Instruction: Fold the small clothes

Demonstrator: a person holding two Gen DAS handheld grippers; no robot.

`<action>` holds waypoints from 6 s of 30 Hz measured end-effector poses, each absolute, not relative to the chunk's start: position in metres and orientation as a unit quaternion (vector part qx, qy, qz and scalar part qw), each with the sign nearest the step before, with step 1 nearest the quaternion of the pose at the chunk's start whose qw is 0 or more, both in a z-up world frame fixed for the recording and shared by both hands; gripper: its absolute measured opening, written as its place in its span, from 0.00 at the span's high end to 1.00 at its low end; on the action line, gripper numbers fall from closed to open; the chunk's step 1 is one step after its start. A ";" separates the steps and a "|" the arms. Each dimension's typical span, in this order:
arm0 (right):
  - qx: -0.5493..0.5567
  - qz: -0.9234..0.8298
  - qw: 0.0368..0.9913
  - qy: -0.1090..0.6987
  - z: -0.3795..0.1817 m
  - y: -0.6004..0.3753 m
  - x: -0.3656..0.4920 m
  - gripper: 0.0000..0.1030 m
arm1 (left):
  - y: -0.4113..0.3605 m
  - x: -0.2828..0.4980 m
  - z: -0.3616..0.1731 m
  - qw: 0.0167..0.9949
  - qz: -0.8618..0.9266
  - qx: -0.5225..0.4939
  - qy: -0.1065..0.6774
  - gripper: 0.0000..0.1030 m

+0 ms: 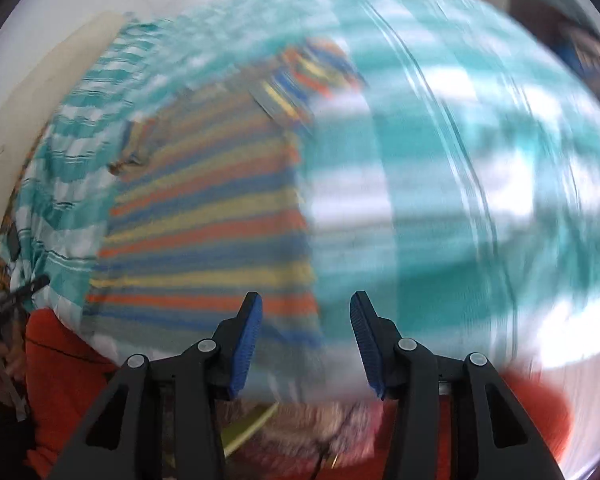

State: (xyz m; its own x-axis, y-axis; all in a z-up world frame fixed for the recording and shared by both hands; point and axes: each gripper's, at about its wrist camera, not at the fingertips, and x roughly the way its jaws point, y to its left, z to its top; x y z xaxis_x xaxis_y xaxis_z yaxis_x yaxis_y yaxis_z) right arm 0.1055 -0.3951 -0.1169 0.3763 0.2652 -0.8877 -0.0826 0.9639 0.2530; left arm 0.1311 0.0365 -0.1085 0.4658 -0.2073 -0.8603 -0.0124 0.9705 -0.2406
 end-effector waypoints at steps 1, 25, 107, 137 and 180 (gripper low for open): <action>0.078 0.118 0.831 0.539 -0.113 -0.384 0.114 0.54 | 0.025 0.136 -0.114 0.851 -0.075 -0.105 0.508 0.31; 0.039 0.148 0.791 0.592 -0.203 -0.312 0.114 0.77 | -0.030 0.125 -0.157 0.842 -0.071 -0.004 0.535 0.18; 0.470 -0.017 0.744 0.476 -0.254 -0.654 0.313 0.56 | -0.043 0.121 -0.214 0.790 0.003 0.014 0.613 0.07; 0.128 0.188 0.826 0.515 -0.161 -0.405 0.209 0.47 | -0.012 0.164 -0.127 0.837 -0.007 0.061 0.544 0.07; -0.009 0.196 0.815 0.546 -0.224 -0.281 0.125 0.30 | 0.296 0.297 -0.181 0.790 0.161 -0.265 0.529 0.98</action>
State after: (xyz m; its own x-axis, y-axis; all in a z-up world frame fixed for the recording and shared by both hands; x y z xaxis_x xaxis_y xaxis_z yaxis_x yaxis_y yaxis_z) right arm 0.1252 -0.2807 -0.2242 0.3274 0.3095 -0.8928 -0.3296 0.9229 0.1990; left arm 0.2974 0.2959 -0.1811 0.3884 -0.0252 -0.9212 -0.5353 0.8075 -0.2477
